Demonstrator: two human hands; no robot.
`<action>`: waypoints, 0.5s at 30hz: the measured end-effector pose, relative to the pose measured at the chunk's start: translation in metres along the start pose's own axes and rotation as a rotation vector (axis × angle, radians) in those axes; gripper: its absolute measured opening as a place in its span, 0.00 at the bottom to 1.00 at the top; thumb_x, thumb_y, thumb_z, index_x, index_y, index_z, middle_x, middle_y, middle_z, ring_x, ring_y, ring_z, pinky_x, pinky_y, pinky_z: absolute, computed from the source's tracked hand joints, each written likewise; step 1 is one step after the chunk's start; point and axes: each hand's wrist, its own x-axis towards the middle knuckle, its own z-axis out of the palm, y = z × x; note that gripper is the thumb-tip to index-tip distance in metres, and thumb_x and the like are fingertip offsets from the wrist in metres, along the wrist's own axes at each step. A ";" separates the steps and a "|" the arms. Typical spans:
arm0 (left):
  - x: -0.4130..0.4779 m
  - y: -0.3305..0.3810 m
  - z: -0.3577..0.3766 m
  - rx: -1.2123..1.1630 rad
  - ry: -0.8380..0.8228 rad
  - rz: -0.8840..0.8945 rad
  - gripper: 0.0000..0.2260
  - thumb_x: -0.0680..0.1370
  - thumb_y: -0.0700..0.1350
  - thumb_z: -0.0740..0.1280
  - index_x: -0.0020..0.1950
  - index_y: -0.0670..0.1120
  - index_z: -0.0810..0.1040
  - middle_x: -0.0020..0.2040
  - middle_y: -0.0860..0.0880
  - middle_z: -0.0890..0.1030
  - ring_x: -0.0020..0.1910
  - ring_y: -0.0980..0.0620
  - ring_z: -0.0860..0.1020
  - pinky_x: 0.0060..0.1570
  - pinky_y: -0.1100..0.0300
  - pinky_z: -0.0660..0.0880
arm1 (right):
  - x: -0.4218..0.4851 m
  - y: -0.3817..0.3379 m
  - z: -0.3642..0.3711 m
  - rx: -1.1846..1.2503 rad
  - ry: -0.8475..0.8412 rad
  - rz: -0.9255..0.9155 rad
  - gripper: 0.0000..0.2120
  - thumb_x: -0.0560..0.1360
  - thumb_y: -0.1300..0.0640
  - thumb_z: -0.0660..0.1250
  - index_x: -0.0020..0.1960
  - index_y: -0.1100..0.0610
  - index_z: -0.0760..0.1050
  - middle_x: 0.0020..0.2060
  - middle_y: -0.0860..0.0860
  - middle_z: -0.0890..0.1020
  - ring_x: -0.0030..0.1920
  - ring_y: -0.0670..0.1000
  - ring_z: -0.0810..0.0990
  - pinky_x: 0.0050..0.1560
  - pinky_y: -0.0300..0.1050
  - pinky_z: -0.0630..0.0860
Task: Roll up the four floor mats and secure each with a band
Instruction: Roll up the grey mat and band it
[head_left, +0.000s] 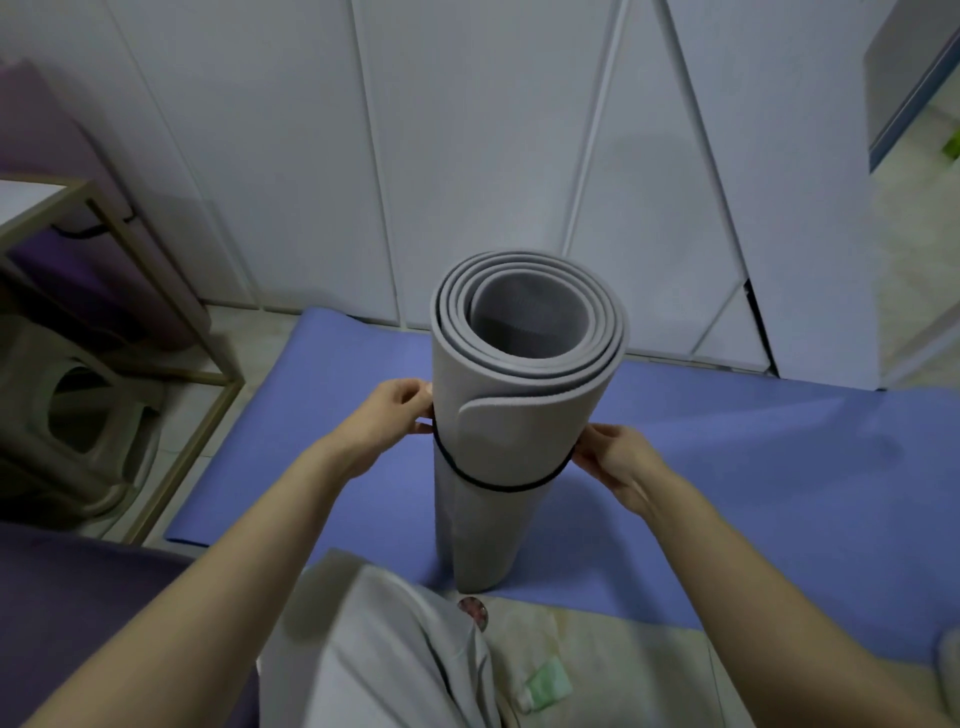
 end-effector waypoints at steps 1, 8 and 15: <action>0.002 -0.002 0.002 0.039 -0.015 -0.002 0.17 0.83 0.50 0.55 0.61 0.39 0.75 0.56 0.45 0.80 0.56 0.49 0.78 0.56 0.56 0.76 | 0.001 -0.001 -0.002 -0.036 0.013 -0.012 0.18 0.79 0.57 0.63 0.55 0.73 0.76 0.47 0.58 0.82 0.45 0.48 0.81 0.54 0.39 0.74; 0.032 -0.065 0.010 0.362 0.061 0.016 0.14 0.75 0.49 0.50 0.52 0.43 0.67 0.52 0.43 0.74 0.43 0.47 0.68 0.47 0.44 0.75 | 0.012 0.000 0.003 -0.208 0.087 -0.021 0.10 0.79 0.65 0.61 0.43 0.72 0.73 0.38 0.66 0.77 0.39 0.56 0.77 0.26 0.32 0.76; 0.049 -0.100 0.012 0.426 0.031 -0.125 0.05 0.75 0.47 0.51 0.50 0.51 0.60 0.50 0.45 0.72 0.46 0.51 0.64 0.45 0.50 0.70 | 0.022 0.018 0.027 -0.249 0.114 0.045 0.15 0.79 0.65 0.58 0.34 0.64 0.69 0.30 0.57 0.74 0.29 0.53 0.73 0.25 0.42 0.77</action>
